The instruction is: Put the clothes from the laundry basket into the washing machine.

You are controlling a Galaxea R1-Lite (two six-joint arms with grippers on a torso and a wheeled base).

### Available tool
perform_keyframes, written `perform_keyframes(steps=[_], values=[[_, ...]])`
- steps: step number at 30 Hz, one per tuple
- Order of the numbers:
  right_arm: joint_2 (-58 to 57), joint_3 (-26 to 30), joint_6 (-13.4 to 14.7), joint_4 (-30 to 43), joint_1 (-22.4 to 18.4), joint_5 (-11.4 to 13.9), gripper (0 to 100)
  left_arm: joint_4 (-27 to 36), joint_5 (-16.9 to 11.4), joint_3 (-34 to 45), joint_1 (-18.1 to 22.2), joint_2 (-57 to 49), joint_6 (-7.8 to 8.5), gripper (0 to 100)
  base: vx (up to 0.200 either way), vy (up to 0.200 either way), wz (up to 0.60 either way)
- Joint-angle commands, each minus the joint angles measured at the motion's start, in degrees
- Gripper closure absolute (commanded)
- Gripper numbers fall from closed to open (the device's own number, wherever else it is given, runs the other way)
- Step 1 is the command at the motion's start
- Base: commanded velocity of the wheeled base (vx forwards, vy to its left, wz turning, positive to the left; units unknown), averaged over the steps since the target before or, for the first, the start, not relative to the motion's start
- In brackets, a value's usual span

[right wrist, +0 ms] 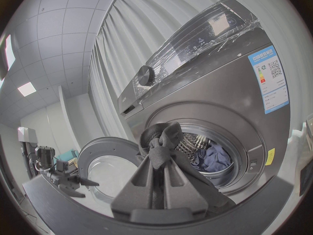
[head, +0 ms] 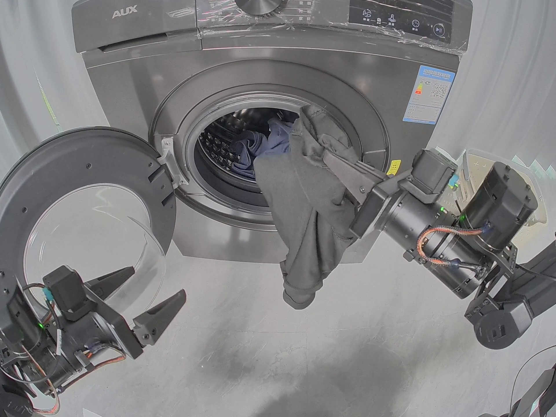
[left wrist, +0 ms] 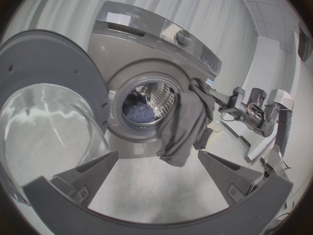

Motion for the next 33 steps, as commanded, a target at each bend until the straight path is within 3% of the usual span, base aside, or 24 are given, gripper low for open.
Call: perform_keyframes(steps=[1,3,10,33], values=[[3.32,-3.72,-0.01,-0.08,0.77,-0.27,100,-1.16,-3.09,-1.92,-0.03,6.97,0.03,0,0.000,0.000,0.00],[3.85,-4.25,-0.01,0.01,0.86,-0.27,100,-1.25,-3.44,-2.63,-0.03,8.02,0.03,0,0.000,0.000,0.00],[5.96,-7.85,-0.01,-0.52,0.95,-0.53,100,-4.06,-10.21,-5.26,0.06,16.81,0.03,0,0.000,0.000,0.00],[6.14,-8.03,-0.01,-0.96,1.30,-1.32,100,-31.04,-15.57,-7.37,3.14,47.22,-0.06,0,0.000,0.000,0.00]])
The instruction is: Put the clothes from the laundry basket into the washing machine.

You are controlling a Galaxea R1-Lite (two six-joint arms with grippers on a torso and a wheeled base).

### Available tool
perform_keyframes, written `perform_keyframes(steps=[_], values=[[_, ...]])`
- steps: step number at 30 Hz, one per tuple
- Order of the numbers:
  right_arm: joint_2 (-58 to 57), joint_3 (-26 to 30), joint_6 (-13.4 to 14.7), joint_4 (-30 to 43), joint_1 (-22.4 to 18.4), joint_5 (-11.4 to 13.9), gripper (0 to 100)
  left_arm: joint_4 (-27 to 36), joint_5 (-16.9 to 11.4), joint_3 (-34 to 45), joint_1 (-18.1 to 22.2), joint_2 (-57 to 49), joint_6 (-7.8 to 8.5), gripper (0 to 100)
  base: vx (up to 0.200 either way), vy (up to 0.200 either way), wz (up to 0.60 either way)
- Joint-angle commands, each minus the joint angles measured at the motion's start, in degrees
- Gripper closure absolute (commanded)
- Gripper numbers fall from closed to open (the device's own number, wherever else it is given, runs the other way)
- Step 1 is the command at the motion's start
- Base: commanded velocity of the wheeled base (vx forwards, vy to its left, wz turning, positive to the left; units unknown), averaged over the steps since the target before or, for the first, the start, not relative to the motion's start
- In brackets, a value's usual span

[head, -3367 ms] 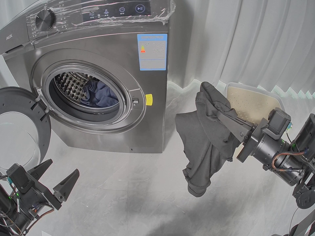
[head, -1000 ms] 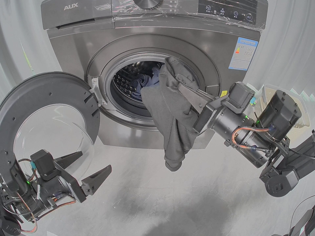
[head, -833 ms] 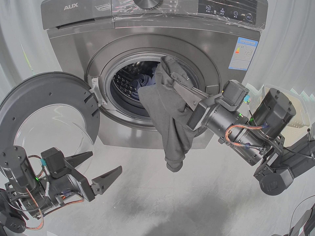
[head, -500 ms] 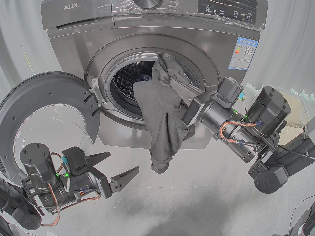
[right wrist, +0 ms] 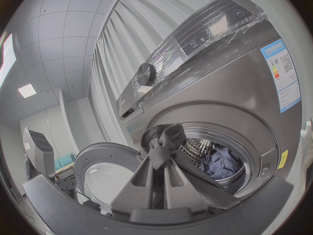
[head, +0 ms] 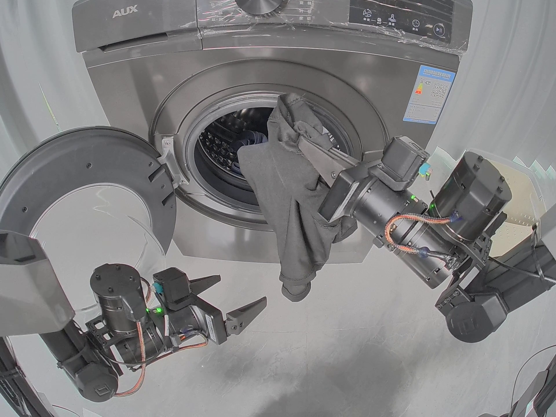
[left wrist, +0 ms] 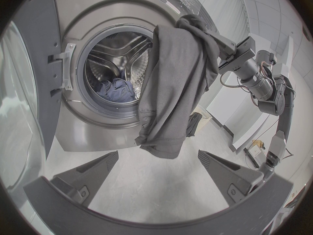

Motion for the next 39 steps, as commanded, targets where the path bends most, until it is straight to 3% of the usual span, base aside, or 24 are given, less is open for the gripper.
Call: perform_keyframes(steps=[1,17,22,23,32,39], values=[[0.15,0.03,0.02,-0.08,0.14,0.02,100,-3.44,-0.76,-0.80,1.17,7.87,-0.08,0,0.000,0.000,0.00],[2.52,-0.41,-0.07,-2.45,0.58,-0.07,100,-4.06,-0.93,-5.11,2.67,10.68,-0.26,0,0.000,0.000,0.00],[2.52,-0.50,-0.07,-2.45,0.67,-0.07,100,-4.15,-4.10,-6.43,1.61,14.28,0.09,0,0.000,0.000,0.00],[2.52,-0.41,-0.07,-2.45,0.67,-0.07,100,-4.15,-5.24,-7.66,1.26,15.08,0.01,0,0.000,0.000,0.00],[2.61,-0.32,-0.07,-2.45,0.85,-0.07,100,-4.06,-6.03,-13.99,-0.14,17.54,-0.17,0,0.000,0.000,0.00],[2.61,-0.15,-0.07,-2.54,1.28,-0.07,100,-4.06,-5.59,-21.19,0.30,22.55,-0.17,0,0.000,0.000,0.00]])
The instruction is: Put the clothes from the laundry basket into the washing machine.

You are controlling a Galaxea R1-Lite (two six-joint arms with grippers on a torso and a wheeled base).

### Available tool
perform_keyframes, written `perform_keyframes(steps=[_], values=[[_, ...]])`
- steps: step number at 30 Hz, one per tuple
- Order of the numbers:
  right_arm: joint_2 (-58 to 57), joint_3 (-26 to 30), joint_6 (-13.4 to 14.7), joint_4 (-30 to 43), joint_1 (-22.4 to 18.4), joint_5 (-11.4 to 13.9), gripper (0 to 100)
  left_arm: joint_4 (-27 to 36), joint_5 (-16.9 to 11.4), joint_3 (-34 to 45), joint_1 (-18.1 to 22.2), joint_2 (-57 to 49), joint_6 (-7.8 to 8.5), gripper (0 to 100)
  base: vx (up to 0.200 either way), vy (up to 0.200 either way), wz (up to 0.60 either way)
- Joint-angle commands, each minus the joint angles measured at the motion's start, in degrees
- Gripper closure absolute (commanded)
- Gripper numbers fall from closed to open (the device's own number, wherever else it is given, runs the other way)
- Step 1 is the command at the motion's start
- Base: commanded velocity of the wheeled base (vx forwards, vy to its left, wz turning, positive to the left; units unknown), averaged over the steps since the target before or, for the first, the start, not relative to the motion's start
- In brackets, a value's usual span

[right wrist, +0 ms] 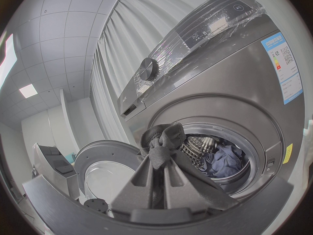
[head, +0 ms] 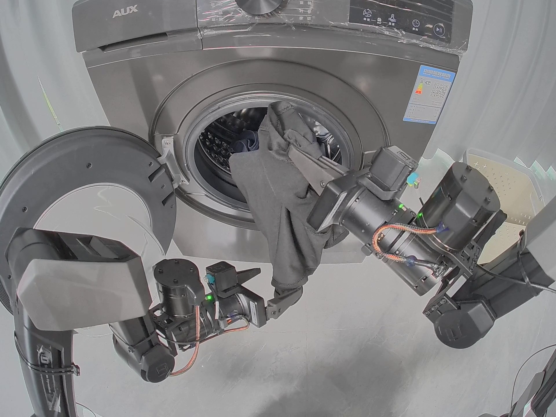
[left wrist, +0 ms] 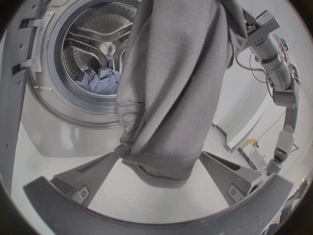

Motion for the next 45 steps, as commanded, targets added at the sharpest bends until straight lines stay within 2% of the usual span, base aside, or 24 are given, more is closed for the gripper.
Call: perform_keyframes(steps=[1,12,13,20,24,26,29,32,35,38,39,45], values=[[0.00,0.12,0.02,-0.06,0.41,0.01,100,0.01,0.25,-4.65,0.25,4.10,-0.06,0,0.000,0.000,0.00],[-0.09,0.39,0.02,-0.06,0.67,-0.07,100,0.10,0.60,-11.51,0.51,8.06,-0.06,0,0.000,0.000,0.00],[-0.09,0.47,0.02,-0.06,0.67,-0.07,100,0.10,1.04,-12.04,0.69,8.32,0.03,100,0.000,0.000,0.00],[0.00,0.65,0.02,-0.06,-0.03,0.01,100,-0.16,3.15,-11.42,0.69,6.83,0.99,100,0.000,0.000,0.00],[0.88,0.91,0.02,0.03,-0.91,-0.07,100,-0.16,3.94,-6.41,0.51,1.64,1.70,100,0.000,0.000,0.00],[1.32,1.18,-0.07,0.03,-1.52,-0.07,100,-0.16,3.85,-4.21,0.33,-0.55,1.79,100,0.000,0.000,0.00],[2.73,3.02,-0.34,-0.06,-3.19,-1.22,100,-0.08,3.15,3.70,0.16,-8.64,3.19,100,0.000,0.000,0.00],[3.96,4.25,-0.25,-0.41,-3.55,-1.30,100,0.01,2.01,9.32,-0.02,-15.14,3.72,100,0.000,0.000,0.00],[4.66,4.69,-0.34,-1.20,-3.63,-1.30,100,0.01,1.13,12.93,-0.90,-20.68,4.51,100,0.000,0.000,0.00],[5.98,5.40,-0.25,-1.20,-4.34,-1.48,100,0.10,0.95,13.54,-1.69,-23.93,4.33,100,0.000,0.000,0.00],[6.15,5.75,-0.25,-1.11,-4.51,-1.48,0,0.10,1.04,13.19,-1.69,-24.37,4.33,100,0.000,0.000,0.00],[7.74,11.37,-0.34,-1.20,-5.22,-1.48,0,0.19,1.57,10.73,-1.07,-24.90,4.25,100,0.000,0.000,0.00]])
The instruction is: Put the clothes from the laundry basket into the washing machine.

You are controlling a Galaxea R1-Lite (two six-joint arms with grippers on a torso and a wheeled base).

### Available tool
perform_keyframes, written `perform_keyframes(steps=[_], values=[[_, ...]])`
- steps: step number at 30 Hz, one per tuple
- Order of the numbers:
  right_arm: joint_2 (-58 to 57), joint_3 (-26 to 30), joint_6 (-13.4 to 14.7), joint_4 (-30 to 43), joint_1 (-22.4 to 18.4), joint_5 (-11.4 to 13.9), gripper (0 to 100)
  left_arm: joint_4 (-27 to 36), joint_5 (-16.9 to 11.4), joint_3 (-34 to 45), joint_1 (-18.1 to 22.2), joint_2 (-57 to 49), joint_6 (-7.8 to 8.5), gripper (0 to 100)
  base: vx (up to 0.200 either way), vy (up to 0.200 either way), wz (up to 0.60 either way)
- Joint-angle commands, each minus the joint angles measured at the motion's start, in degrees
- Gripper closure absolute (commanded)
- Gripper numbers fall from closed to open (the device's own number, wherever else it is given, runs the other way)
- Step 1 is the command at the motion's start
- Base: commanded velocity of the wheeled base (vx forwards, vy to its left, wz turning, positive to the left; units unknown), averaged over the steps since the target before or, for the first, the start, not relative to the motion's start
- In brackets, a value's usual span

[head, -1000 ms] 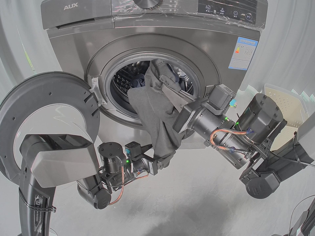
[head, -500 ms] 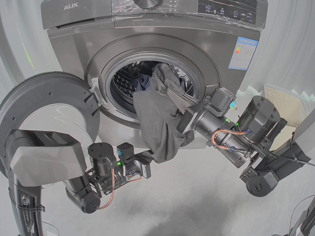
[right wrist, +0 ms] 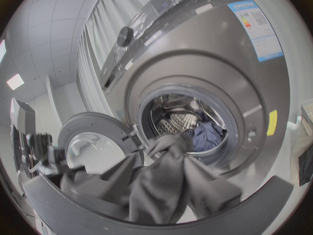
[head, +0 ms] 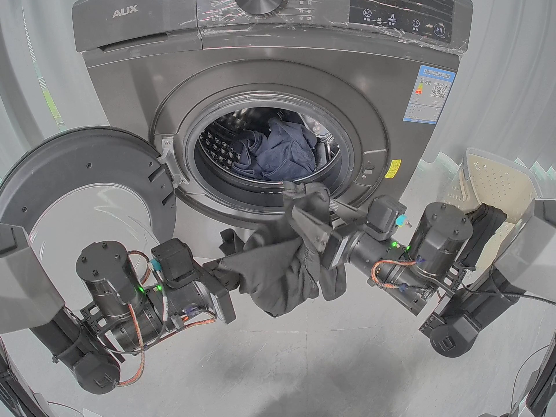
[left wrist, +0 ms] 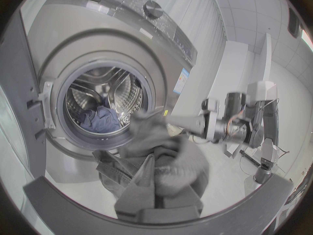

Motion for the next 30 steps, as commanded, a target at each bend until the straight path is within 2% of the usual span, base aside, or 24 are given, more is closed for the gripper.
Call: perform_keyframes(steps=[1,3,8,21,26,30], values=[[2.27,4.81,-0.26,-0.15,-0.78,0.01,0,0.10,0.40,-1.73,0.11,-3.50,-0.28,100,0.000,0.000,0.00],[2.27,5.95,-0.34,-0.06,-0.87,0.01,0,0.19,0.49,-2.52,0.11,-3.33,-0.37,100,0.000,0.000,0.00],[2.36,11.05,-0.52,-0.15,-0.87,0.10,0,0.19,3.30,-6.03,0.20,-1.39,-0.19,100,0.000,0.000,0.00],[2.45,13.25,-1.40,-0.24,0.45,0.45,0,0.28,4.54,-8.23,0.46,0.63,-0.46,100,0.000,0.000,0.00],[2.54,12.28,-2.54,-0.24,2.21,0.80,0,0.28,6.82,-10.34,1.87,2.30,-0.37,100,0.000,0.000,0.00],[5.61,6.22,-3.33,-0.15,2.65,0.97,0,0.28,6.91,-11.39,1.87,2.47,-0.46,100,0.000,0.000,0.00]])
